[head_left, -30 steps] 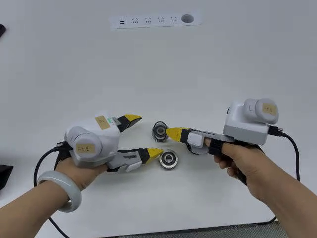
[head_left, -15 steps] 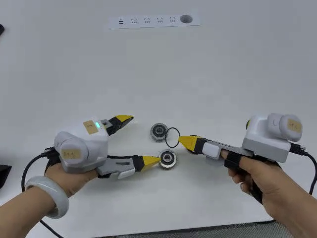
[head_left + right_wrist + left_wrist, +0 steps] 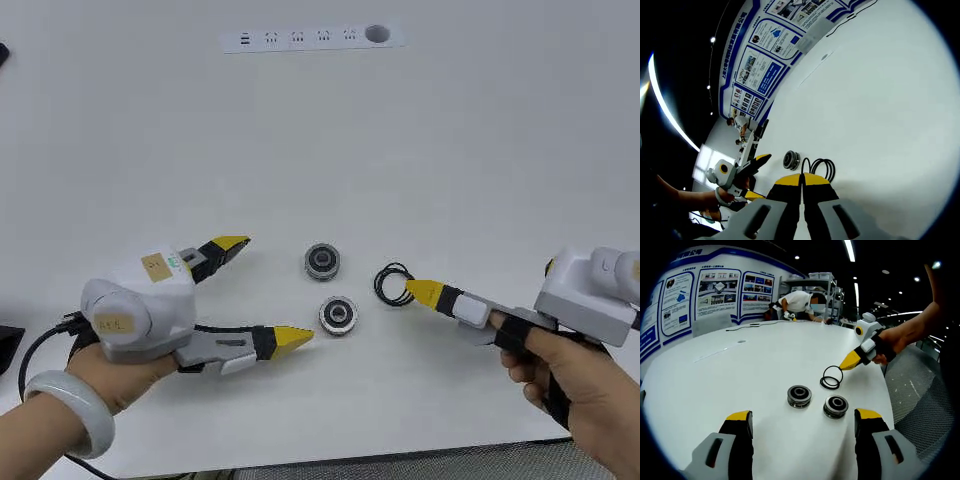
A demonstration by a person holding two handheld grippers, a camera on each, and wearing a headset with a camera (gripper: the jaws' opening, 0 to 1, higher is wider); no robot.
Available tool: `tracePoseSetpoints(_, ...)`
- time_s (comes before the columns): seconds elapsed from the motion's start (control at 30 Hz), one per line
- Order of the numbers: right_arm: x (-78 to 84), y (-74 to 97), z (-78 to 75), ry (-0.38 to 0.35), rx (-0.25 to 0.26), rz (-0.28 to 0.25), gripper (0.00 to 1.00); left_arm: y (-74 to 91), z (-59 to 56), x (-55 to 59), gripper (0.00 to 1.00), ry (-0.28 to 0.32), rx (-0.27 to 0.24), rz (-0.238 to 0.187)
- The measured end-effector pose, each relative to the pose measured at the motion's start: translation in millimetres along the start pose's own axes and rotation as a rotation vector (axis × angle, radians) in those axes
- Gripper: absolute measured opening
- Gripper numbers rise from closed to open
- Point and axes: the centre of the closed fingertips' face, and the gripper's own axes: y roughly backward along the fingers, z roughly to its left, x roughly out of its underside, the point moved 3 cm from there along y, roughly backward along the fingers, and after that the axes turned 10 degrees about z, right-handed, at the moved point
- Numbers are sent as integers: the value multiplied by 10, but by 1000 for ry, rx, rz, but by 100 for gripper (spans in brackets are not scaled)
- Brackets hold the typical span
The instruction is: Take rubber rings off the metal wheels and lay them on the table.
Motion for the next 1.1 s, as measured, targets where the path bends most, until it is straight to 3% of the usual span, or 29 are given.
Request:
tracePoseSetpoints(0.13,47,-29,-59,64,59,34,2,31,-30,-2,86,8,4,-9)
tracePoseSetpoints(0.6,59,-14,-113,248,151,75,17,171,-65,109,84,30,-8,-5)
tracePoseSetpoints(0.67,57,-3,-123,313,179,84,22,195,-79,112,84,35,-9,-7)
tracePoseSetpoints(0.7,83,-9,-104,313,174,98,24,206,-74,122,84,37,-9,-12)
tracePoseSetpoints(0.93,118,33,-50,506,199,151,38,267,-94,142,85,36,-15,-17)
tracePoseSetpoints(1.1,193,55,14,607,202,185,56,324,-118,126,87,36,-18,-29)
